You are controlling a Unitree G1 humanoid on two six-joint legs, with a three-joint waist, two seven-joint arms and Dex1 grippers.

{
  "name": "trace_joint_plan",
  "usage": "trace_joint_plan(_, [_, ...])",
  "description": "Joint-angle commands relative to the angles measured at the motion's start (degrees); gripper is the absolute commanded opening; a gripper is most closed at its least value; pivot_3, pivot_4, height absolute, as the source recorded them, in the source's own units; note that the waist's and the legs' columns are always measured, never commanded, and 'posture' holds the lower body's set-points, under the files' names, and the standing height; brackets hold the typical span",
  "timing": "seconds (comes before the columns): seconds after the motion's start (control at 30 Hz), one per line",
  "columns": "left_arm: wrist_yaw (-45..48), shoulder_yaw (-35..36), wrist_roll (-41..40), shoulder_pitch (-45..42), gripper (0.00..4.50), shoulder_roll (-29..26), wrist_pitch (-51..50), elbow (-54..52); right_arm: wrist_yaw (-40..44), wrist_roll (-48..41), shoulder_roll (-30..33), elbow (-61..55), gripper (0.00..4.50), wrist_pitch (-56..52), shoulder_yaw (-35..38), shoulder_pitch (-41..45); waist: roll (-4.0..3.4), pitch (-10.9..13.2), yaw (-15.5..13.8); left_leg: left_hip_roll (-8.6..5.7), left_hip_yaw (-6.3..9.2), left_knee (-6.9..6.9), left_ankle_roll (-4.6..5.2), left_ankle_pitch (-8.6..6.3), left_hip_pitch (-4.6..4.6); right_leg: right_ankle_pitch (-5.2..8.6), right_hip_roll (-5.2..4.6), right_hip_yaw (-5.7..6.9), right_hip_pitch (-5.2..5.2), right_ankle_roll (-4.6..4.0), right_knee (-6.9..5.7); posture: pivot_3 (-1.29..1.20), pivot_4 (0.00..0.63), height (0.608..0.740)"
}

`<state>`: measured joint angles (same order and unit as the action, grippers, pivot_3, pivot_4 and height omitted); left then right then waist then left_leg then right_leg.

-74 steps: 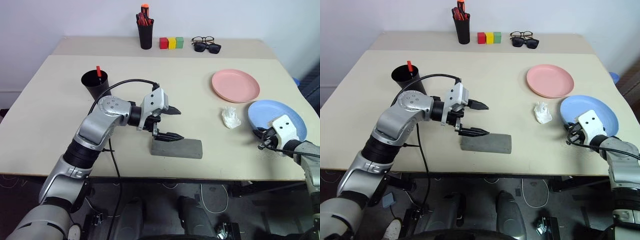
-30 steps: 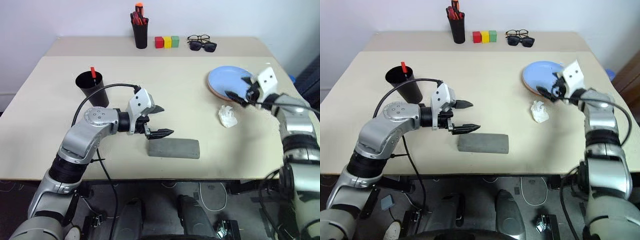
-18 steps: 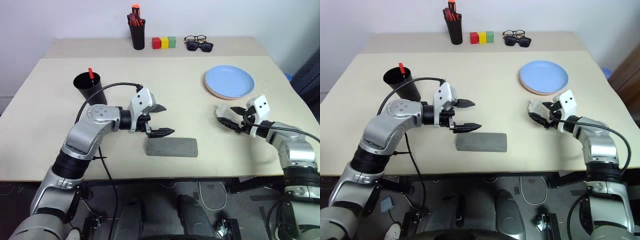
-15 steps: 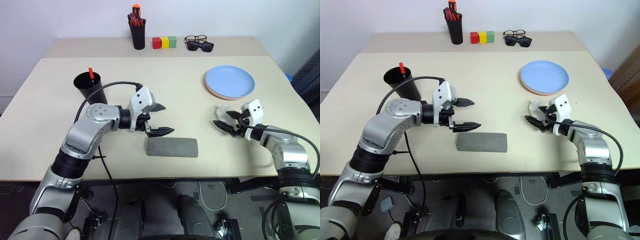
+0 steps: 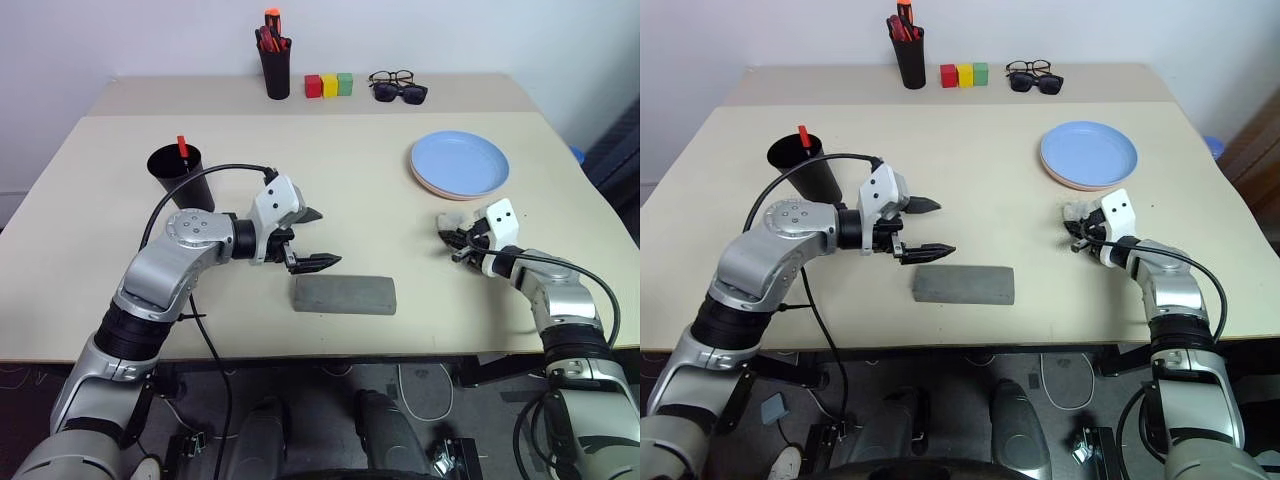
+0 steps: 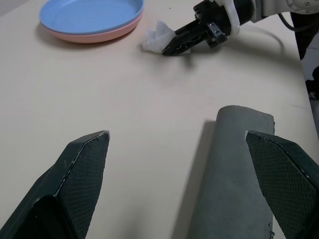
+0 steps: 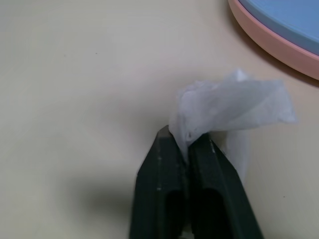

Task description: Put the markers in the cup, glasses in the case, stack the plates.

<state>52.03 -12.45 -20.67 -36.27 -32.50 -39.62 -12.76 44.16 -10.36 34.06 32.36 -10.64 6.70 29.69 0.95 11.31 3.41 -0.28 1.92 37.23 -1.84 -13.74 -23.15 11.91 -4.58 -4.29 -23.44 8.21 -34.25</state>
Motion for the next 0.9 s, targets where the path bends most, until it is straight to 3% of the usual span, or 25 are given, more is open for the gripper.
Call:
trace_joint_plan(0.03, [-0.57,1.53,-0.54,-0.09,4.50,-0.13,0.07,-2.45,-0.99,0.35,0.08,1.24,0.08,1.78,0.63,0.85,0.00,0.00,-0.01,0.00,0.00,0.00,0.00,0.00,0.00,0.00,0.00,0.00,0.00,0.00,0.00,0.00,0.150,0.740])
trace_joint_plan(0.2, [-1.64,2.35,-1.19,-0.14,4.50,0.47,-0.34,-2.51,-2.41,-1.97,-0.63,3.31,0.08,6.72,3.77,7.19,-0.02,0.01,0.32,0.00,0.00,0.00,0.00,0.00,0.00,0.00,0.00,0.00,-0.01,0.00,-0.01,0.00,0.150,0.740])
trace_joint_plan(0.57, [-8.08,5.94,-1.86,2.54,4.50,0.83,-2.62,-6.29,-11.49,6.44,-0.45,34.15,0.08,25.60,1.61,31.28,-0.02,0.03,0.53,0.00,0.03,-0.18,0.00,0.00,-0.04,-0.01,0.00,0.00,-0.06,0.01,0.02,0.00,0.150,0.740])
trace_joint_plan(0.67, [-10.38,7.73,-2.37,3.99,4.50,0.69,-4.38,-8.78,-14.67,8.20,-0.89,39.31,0.99,26.04,1.37,35.00,-0.01,0.03,0.59,-0.01,0.02,-0.19,0.00,0.00,-0.17,-0.01,-0.02,0.00,-0.20,0.01,0.03,0.00,0.150,0.740])
trace_joint_plan(0.83, [-13.64,9.93,-2.91,6.38,4.50,0.72,-6.24,-12.18,-19.12,10.37,-0.79,42.03,3.58,28.17,1.48,36.94,-0.02,0.03,0.64,-0.01,0.03,-0.18,-0.01,0.00,-0.15,-0.02,0.00,0.00,-0.20,0.00,-0.01,0.00,0.150,0.740])
trace_joint_plan(0.9, [-15.19,10.41,-2.21,7.67,4.50,1.29,-4.64,-12.88,-19.49,10.68,-0.07,41.97,3.58,29.24,1.69,36.62,-0.02,0.03,0.64,-0.01,0.02,-0.18,-0.01,0.00,-0.15,-0.02,-0.01,-0.01,-0.20,0.00,0.00,0.00,0.150,0.740])
